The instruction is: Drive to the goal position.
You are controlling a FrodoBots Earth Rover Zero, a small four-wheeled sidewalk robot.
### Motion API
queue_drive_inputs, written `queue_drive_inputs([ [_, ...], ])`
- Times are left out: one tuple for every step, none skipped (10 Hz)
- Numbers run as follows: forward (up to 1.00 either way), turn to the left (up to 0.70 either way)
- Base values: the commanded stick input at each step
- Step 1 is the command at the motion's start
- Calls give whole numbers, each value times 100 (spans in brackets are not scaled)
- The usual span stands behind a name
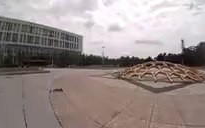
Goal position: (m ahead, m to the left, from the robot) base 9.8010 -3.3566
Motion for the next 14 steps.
queue_drive_inputs([
  [100, 3],
  [100, 3],
  [100, 3],
  [100, 3],
  [100, 3],
  [100, 3],
  [100, 3],
  [100, 3],
  [100, 3],
  [100, 3],
  [100, 3],
  [100, 3],
  [100, 4],
  [100, 36],
])
